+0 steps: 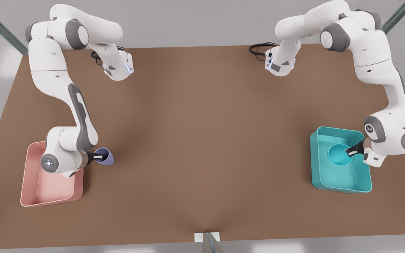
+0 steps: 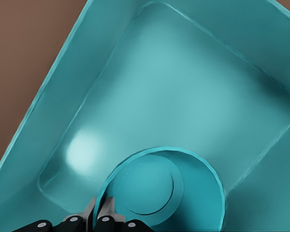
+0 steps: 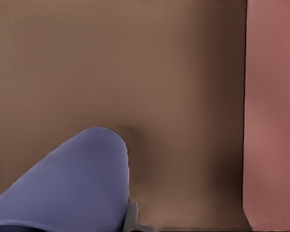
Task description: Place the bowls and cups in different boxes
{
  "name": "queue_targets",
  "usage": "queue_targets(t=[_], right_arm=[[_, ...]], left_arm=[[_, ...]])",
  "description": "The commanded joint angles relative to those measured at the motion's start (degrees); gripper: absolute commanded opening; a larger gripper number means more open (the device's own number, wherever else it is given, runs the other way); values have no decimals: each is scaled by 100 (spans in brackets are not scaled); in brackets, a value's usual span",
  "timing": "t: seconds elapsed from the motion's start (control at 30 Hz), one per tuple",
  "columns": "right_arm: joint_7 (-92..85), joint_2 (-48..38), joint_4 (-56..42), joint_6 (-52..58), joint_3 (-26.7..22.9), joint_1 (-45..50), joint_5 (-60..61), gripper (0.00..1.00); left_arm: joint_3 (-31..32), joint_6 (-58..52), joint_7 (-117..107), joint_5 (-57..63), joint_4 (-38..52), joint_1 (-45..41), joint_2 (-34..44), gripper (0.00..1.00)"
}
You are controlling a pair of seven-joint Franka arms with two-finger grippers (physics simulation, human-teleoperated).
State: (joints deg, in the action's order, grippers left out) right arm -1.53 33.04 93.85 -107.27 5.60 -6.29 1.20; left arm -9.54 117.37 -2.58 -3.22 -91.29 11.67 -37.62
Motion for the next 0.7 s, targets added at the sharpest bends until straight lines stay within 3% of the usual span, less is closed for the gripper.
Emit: queue_targets(t=[0.0,0.07,0.1,0.13,0.2,0.27,0.37,0.47,0.5,0.67], right_arm=[[-330,-236,-15,557,29,-4,231,21],[-979,-649,-7,909,12,-118,284,21],[-1384,-904,-33,1049,-6,-250,284,21],[-1840,-931,-296,1243,-24,-452,284,21],[-2491,-1018,-446,1287,-41,-794,214,21],[-2826,-878,-683,1182,-59,-1085,-208,21],[-3502,-316,-912,242,-68,-1542,-516,21],[-3766,141,-1184,-162,-59,-1805,-657,21],[-3820,256,-1193,-382,-59,-1832,-656,21],[-3855,924,-1193,-1130,-59,-1911,-533,21]], left_arm=[[-4,901,943,58,-3,29,-157,21],[-4,937,1040,58,6,29,-263,24],[-4,937,1066,58,15,20,-254,83],[-4,910,1093,58,24,20,-211,100],[-4,420,1049,58,32,11,87,100],[31,-1057,400,726,68,-270,1160,100],[1225,-2262,47,814,278,-991,2259,100],[1912,-3000,-313,841,735,-1254,2400,100],[1921,-3501,-331,1217,1166,-1439,2312,100],[1912,-4222,-340,929,1272,-1387,2356,100]])
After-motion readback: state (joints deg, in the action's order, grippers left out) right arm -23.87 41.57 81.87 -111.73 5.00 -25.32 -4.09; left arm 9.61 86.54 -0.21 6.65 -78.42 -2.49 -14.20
